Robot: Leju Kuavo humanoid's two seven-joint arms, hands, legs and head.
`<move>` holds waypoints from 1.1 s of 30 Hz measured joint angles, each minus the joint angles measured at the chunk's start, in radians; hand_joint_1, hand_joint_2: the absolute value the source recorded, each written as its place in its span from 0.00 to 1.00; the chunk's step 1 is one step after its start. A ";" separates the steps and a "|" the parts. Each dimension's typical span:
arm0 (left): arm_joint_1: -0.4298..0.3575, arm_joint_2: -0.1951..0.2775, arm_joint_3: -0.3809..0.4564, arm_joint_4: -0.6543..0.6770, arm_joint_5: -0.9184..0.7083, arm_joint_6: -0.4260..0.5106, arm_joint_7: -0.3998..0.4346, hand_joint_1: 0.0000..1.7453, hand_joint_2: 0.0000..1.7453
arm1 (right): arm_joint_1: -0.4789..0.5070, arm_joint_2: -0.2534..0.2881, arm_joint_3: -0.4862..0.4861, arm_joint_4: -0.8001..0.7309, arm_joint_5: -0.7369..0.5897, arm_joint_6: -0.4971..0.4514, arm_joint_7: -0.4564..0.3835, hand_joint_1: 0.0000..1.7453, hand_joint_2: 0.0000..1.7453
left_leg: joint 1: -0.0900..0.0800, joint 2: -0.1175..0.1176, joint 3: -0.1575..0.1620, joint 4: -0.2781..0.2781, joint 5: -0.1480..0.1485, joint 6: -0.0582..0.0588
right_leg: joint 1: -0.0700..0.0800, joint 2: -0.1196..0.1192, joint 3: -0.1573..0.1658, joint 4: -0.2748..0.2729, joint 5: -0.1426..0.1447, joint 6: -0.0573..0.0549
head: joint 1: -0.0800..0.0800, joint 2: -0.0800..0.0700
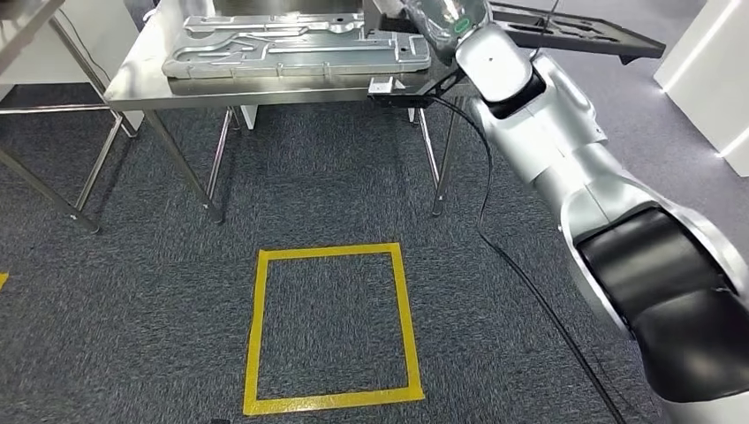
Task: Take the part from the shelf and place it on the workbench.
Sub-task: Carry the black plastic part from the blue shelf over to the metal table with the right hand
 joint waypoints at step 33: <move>0.006 -0.013 0.066 0.005 0.023 -0.025 0.003 0.00 1.00 | 0.026 0.124 0.246 0.221 -0.006 -0.057 -0.018 1.00 1.00 | -0.042 -0.039 -0.075 0.030 0.045 0.048 | 0.034 0.024 0.058 -0.050 -0.044 -0.042 | -0.001 0.000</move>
